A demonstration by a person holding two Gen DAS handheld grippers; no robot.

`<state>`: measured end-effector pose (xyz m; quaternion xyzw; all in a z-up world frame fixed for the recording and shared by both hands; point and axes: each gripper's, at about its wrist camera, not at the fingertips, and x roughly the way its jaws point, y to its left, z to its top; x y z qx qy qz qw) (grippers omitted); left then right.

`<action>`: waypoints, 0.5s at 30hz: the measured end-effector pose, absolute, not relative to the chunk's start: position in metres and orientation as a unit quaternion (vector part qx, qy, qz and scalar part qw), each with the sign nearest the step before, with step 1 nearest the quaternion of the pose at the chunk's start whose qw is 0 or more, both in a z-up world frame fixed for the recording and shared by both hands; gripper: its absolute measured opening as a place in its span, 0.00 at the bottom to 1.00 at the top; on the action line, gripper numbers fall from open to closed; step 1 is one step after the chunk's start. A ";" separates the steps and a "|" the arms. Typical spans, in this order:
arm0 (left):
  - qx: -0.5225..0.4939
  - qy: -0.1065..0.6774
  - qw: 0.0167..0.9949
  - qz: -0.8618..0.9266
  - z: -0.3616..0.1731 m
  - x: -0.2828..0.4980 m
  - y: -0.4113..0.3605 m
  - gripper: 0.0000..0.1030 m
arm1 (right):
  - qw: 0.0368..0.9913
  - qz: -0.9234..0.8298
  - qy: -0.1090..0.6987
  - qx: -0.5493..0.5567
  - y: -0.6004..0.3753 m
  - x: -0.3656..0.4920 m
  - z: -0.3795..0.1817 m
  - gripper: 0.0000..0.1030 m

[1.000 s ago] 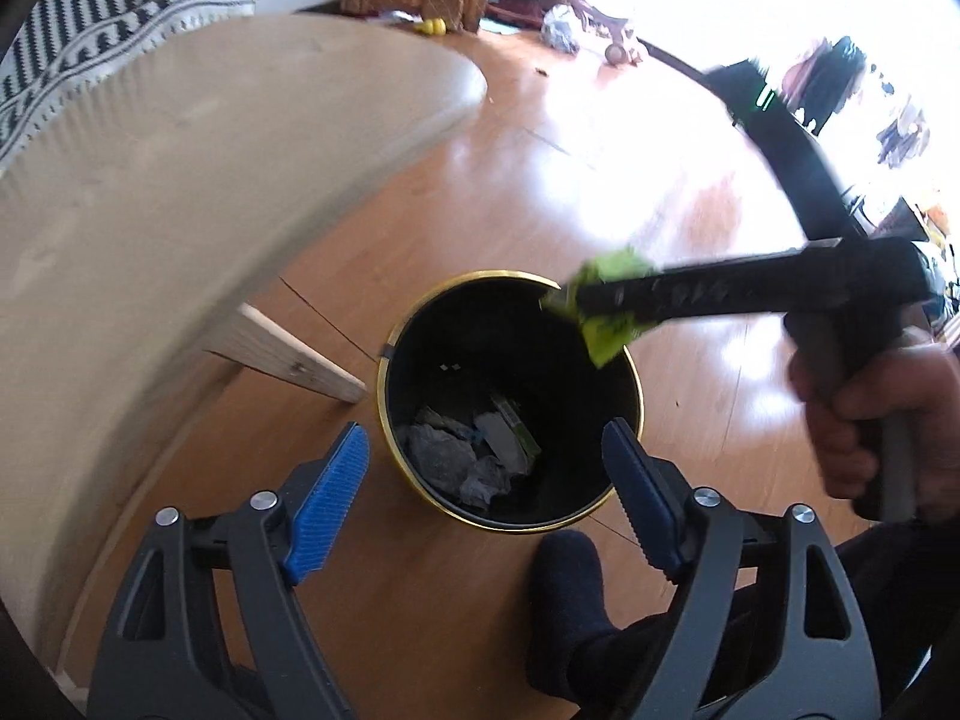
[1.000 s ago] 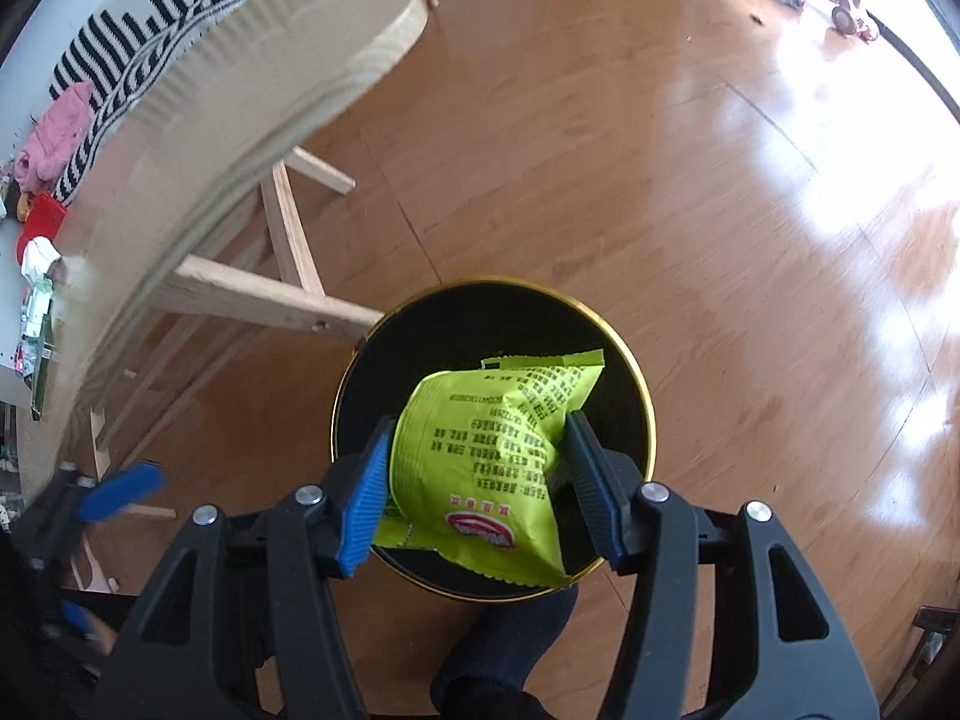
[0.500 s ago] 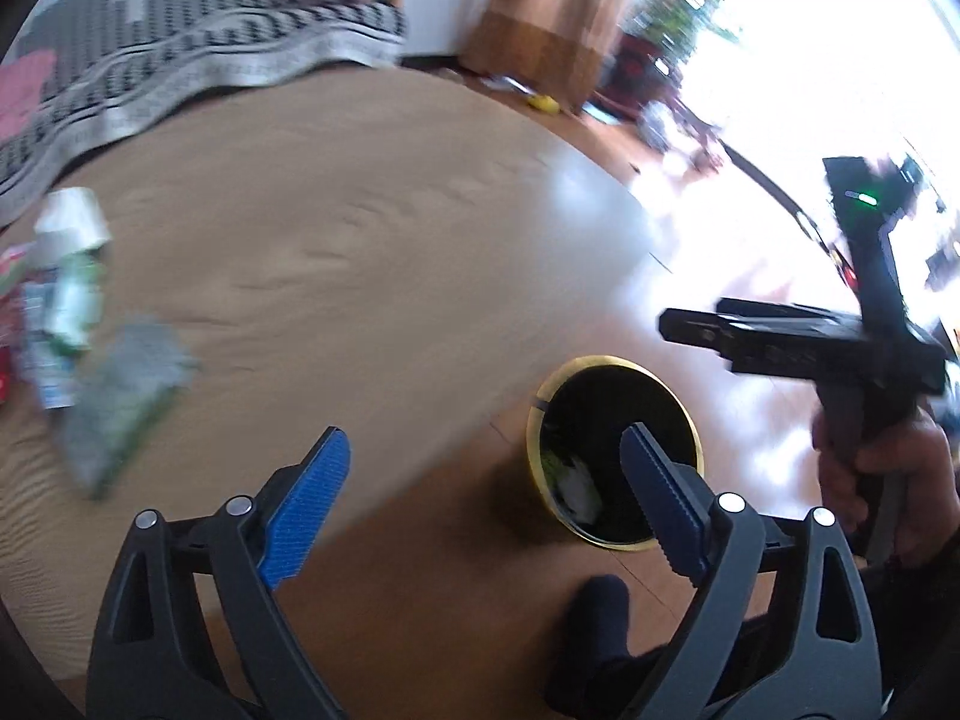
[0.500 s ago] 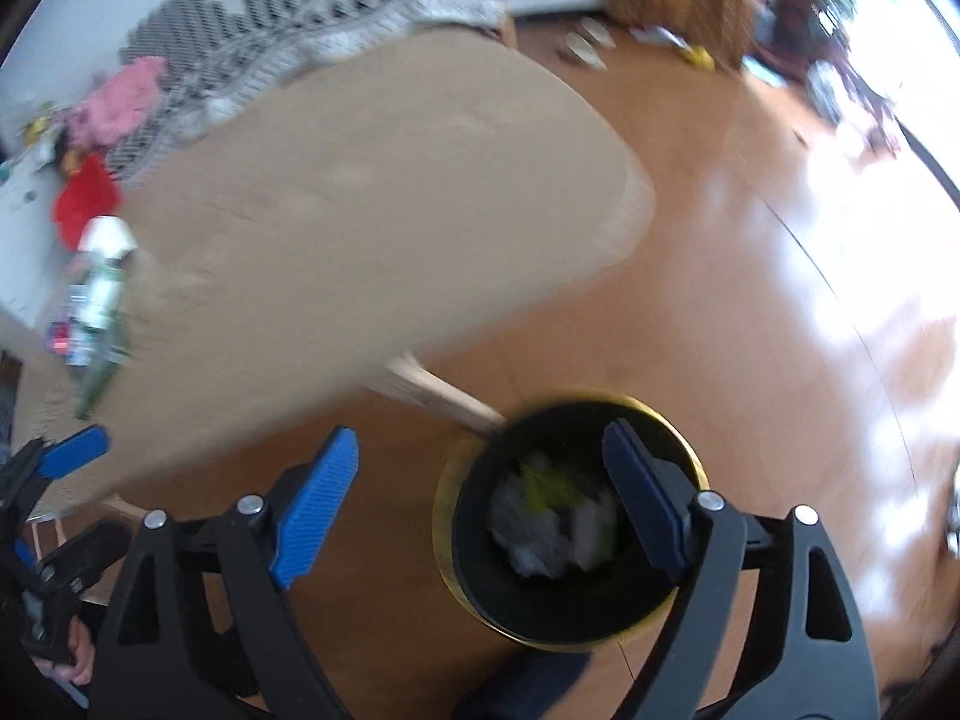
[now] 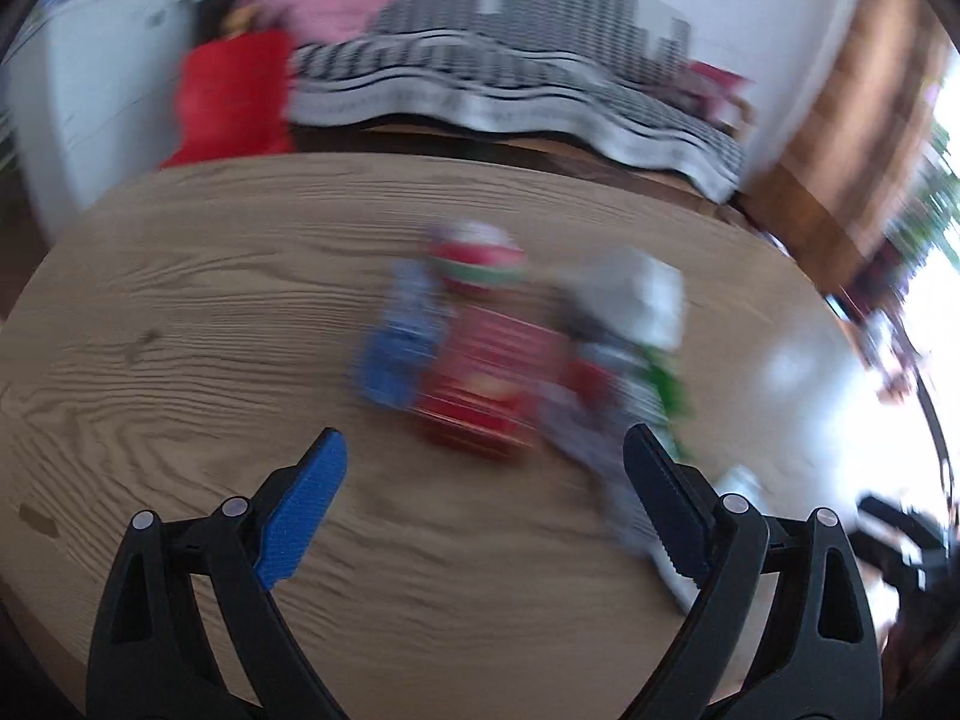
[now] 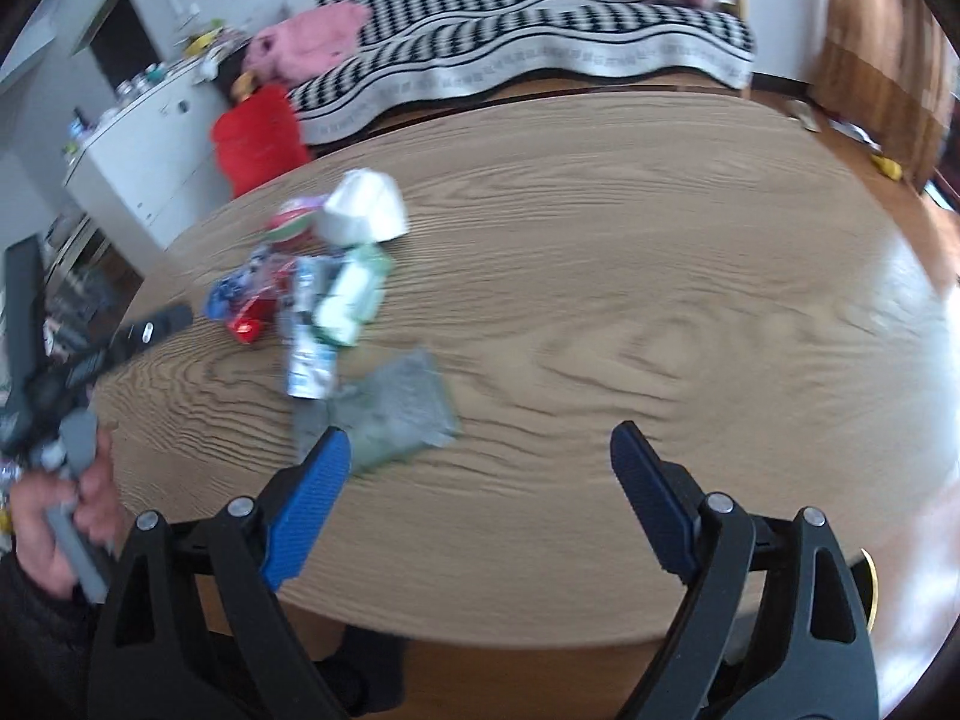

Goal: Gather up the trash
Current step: 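Grasp the blue foil wrapper with the left tool while the right tool grasps the white-green cigarette carton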

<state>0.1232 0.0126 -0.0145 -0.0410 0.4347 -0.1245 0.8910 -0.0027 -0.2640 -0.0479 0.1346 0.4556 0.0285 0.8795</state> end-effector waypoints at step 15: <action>-0.062 0.465 0.876 -0.112 -0.070 0.212 0.040 0.67 | 0.863 0.055 0.489 0.117 -0.220 0.034 -0.079 0.83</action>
